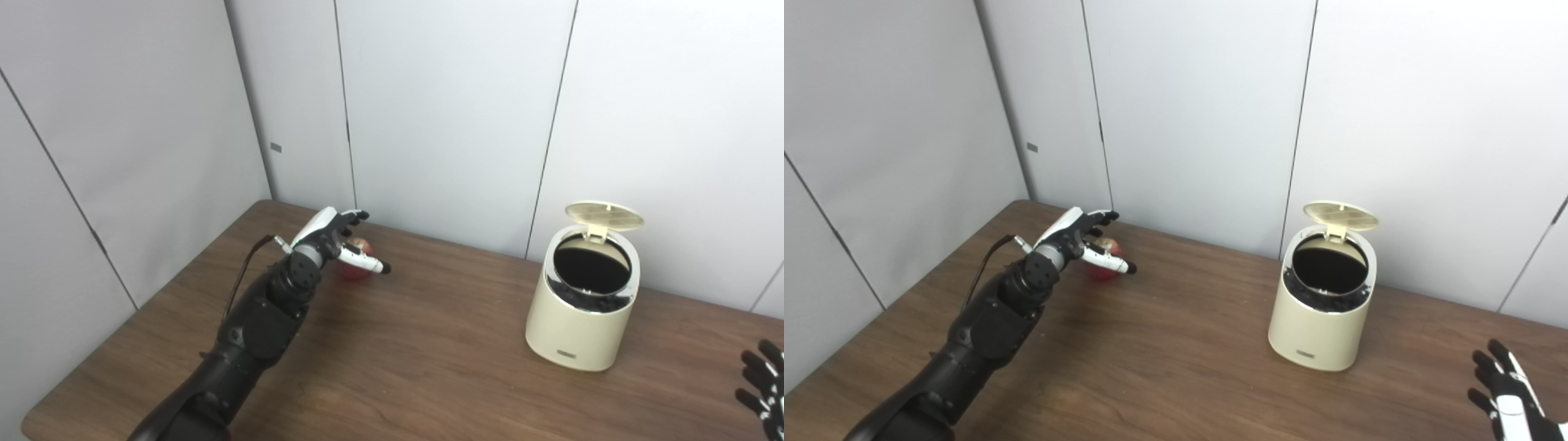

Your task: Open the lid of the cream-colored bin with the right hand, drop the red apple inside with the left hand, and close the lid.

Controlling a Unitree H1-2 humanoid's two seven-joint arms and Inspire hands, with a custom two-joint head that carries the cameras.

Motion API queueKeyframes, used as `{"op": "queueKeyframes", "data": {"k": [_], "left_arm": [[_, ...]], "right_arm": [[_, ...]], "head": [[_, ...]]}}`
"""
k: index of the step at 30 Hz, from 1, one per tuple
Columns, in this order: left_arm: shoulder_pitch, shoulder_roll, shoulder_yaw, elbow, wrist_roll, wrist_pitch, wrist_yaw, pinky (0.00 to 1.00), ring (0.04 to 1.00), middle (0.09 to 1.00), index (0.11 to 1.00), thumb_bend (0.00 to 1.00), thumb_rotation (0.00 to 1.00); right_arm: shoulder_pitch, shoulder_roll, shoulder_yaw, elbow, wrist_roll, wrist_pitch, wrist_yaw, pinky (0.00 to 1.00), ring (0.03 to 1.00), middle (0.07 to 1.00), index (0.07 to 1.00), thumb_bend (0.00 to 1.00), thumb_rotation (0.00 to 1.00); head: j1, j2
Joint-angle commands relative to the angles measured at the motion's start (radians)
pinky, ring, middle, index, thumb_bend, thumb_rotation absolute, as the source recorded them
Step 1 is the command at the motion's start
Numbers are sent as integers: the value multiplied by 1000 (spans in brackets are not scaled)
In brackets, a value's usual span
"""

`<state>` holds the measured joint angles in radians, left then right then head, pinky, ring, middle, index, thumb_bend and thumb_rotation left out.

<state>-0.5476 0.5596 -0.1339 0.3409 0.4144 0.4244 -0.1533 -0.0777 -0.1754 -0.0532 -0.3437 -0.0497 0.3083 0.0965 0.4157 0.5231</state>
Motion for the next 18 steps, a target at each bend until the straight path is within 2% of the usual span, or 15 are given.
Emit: {"op": "queueKeyframes", "data": {"k": [1,4,10,12,16,17,18], "left_arm": [[-61,55,-36,-5,75,-13,6,773,893,910,914,995,173],[-67,67,-82,2,129,-4,3,781,901,912,881,989,146],[-78,69,-112,12,182,23,-20,737,852,867,820,946,87],[-81,70,-122,13,206,39,-36,746,852,865,797,897,68],[-82,69,-117,17,252,45,-62,743,845,851,762,826,5],[-77,66,-104,13,240,41,-49,742,843,847,757,820,2],[-71,62,-89,10,227,32,-30,702,797,823,733,793,1]], "right_arm": [[-25,-4,-2,-38,-5,-13,-10,864,934,919,953,368,1000],[-26,-4,-3,-40,-3,-9,-7,879,938,922,957,354,1000],[-28,5,-4,-45,-3,-5,-12,885,946,928,966,332,1000],[-29,5,-3,-48,-5,0,-11,885,950,931,966,339,1000],[-27,10,-6,-55,7,10,-8,926,970,946,969,323,1000],[-26,11,-5,-57,5,9,-10,931,973,948,969,317,1000],[-26,12,-4,-58,2,11,-11,916,968,945,966,303,1000]], "head": [[-1,2],[0,1],[-2,7],[-3,5],[-10,10],[-17,13],[-27,16]]}}
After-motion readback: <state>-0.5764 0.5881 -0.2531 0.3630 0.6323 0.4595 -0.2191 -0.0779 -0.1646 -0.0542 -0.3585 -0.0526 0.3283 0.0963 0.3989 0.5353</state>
